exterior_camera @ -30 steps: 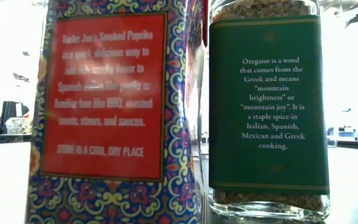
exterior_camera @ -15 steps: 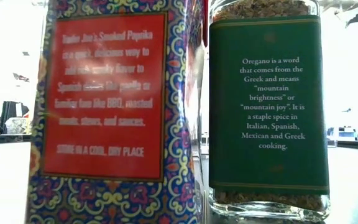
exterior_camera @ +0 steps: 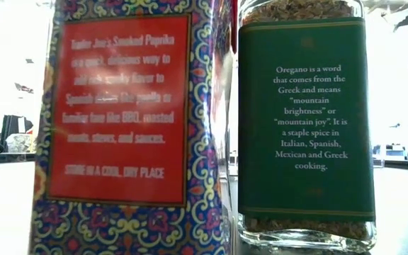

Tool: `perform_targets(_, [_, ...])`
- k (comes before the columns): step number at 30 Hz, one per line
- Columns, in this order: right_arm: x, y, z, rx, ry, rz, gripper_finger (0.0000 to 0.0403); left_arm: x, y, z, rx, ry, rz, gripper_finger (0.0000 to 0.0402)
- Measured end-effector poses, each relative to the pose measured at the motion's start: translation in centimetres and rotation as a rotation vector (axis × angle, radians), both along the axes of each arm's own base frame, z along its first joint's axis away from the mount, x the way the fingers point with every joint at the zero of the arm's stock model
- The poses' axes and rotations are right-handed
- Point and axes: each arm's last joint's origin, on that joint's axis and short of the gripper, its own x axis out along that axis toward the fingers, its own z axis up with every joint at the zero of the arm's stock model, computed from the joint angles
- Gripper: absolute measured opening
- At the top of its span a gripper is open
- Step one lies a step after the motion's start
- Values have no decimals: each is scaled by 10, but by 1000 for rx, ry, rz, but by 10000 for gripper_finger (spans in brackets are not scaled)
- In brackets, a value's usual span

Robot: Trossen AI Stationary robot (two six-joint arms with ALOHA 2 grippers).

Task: Sort spices by type
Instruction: Put the black seasoning can into the bottom transparent bin

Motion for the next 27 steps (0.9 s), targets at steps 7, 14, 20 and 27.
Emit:
perform_targets(7, [-3,-4,0,9,24,-39,149,0,0,0,0,1,0,249])
perform_targets(14, [-22,-7,6,-20,64,-31,149,0,0,0,0,1,0,249])
perform_targets(20, [-37,-3,7,-34,33,21,149,0,0,0,0,2,0,249])
perform_targets(27, [-43,-11,-1,-29,19,-15,149,0,0,-1,1,7,0,249])
